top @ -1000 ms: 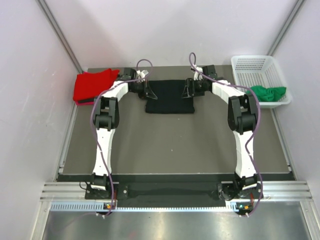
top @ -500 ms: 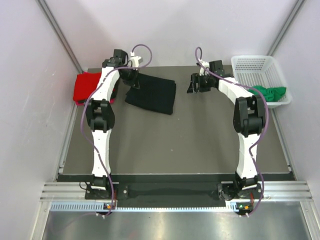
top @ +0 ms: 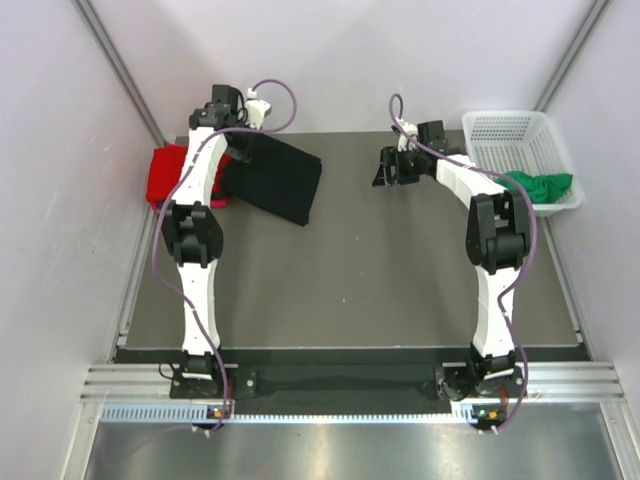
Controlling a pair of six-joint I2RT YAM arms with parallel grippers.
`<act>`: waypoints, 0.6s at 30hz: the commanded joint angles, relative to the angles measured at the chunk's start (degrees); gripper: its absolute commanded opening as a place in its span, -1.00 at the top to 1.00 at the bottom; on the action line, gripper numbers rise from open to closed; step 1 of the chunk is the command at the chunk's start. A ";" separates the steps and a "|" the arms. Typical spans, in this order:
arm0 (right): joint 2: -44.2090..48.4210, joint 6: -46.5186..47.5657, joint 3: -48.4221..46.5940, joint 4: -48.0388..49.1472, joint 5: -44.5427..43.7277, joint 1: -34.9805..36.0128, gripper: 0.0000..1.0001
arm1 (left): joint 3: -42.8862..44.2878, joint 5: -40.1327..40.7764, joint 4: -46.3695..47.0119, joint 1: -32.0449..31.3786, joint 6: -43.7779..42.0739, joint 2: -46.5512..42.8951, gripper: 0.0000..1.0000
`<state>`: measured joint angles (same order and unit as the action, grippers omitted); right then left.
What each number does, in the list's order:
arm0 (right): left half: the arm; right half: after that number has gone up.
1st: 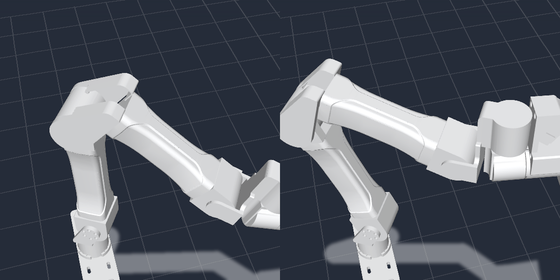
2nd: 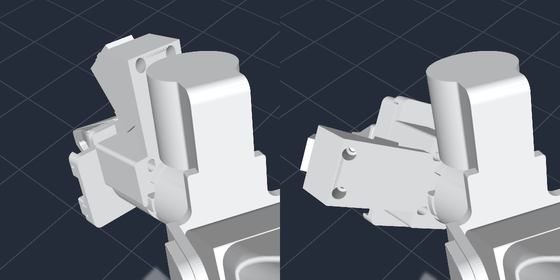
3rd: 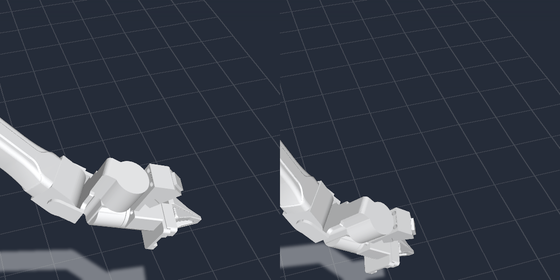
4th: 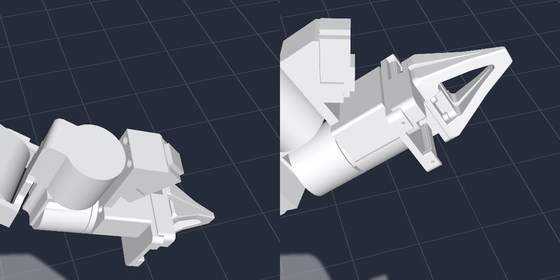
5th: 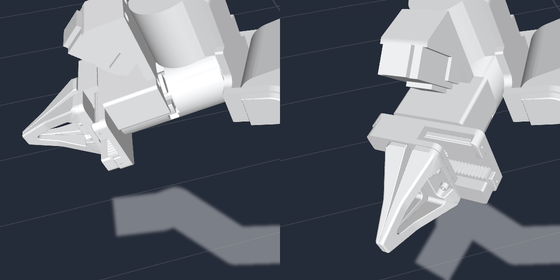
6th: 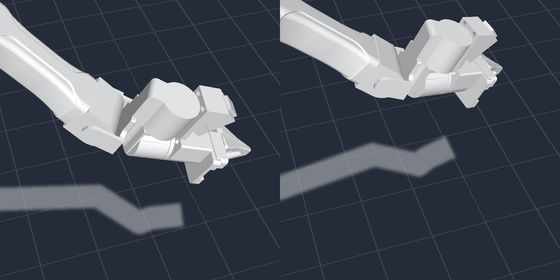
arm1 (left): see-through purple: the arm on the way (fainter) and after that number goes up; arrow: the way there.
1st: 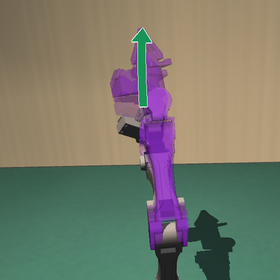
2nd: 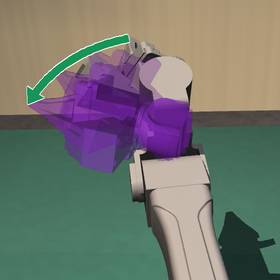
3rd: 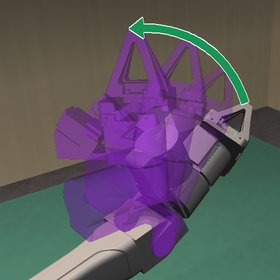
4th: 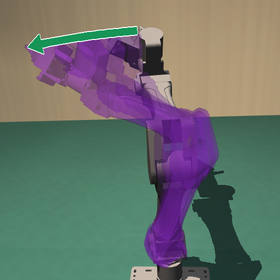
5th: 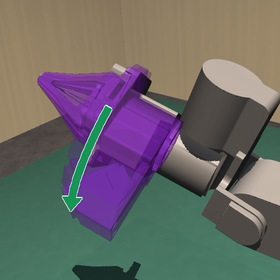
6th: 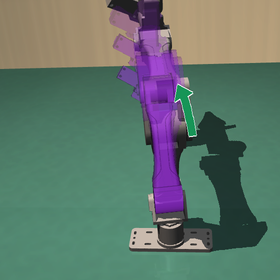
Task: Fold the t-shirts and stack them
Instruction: Neatly place the folded tshirt to the corner
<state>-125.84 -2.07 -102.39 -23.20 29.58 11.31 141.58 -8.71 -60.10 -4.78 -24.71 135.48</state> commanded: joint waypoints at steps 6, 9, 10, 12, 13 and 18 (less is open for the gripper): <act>1.21 0.57 0.70 2.11 0.74 0.82 -0.43 | 5.46 8.17 7.01 4.25 -0.87 -8.56 1.00; 1.30 0.66 0.96 2.02 0.56 1.26 -0.43 | 6.08 10.64 7.53 4.34 -1.74 -9.70 1.00; 1.30 0.75 0.88 2.02 0.48 1.43 -0.43 | 6.25 11.34 7.71 4.34 -1.92 -9.97 1.00; 1.30 0.75 0.79 2.02 0.21 1.78 -0.43 | 6.60 12.13 8.33 5.56 -2.27 -10.41 1.00; 1.21 0.83 0.87 2.02 0.12 1.87 -0.44 | 7.04 12.40 8.76 6.26 -2.45 -10.76 1.00; 1.30 1.19 0.70 1.93 -0.14 3.01 -0.44 | 8.27 13.10 10.00 7.59 -2.71 -11.81 1.00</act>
<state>-125.86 -1.93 -101.49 -22.76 29.52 13.17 146.65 2.50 -56.07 1.56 -26.39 128.86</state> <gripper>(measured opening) 0.717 0.049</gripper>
